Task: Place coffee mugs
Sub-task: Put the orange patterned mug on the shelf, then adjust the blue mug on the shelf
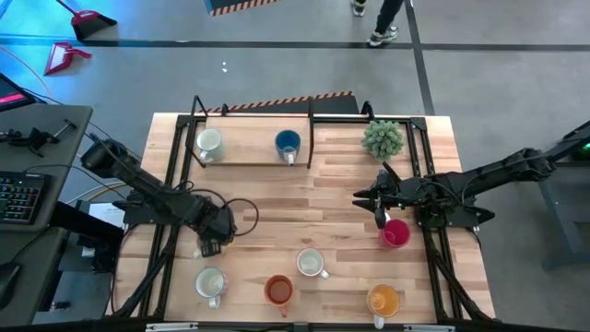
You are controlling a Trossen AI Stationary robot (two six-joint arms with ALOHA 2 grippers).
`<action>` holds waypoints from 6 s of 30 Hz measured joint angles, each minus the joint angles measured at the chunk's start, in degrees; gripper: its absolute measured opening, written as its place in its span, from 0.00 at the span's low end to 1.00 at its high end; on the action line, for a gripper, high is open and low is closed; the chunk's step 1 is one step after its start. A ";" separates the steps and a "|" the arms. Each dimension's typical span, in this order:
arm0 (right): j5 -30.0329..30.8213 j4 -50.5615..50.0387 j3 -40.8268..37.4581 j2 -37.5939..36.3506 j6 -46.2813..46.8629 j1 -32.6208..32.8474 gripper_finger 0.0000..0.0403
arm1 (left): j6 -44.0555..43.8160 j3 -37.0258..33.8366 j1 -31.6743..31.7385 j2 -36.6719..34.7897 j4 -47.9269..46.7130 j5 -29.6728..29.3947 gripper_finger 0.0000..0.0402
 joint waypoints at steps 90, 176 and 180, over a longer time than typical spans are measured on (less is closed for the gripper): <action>-0.66 -1.07 0.00 0.01 0.34 0.06 0.27 | 42.23 34.86 68.58 22.47 -11.58 -11.73 0.02; 1.58 -1.10 0.00 0.01 -2.62 0.02 0.27 | 41.46 59.03 58.14 22.16 -21.27 -3.98 0.26; 1.64 -1.09 0.00 0.00 -2.49 0.02 0.27 | 40.34 59.04 52.85 22.48 -17.25 -3.99 0.26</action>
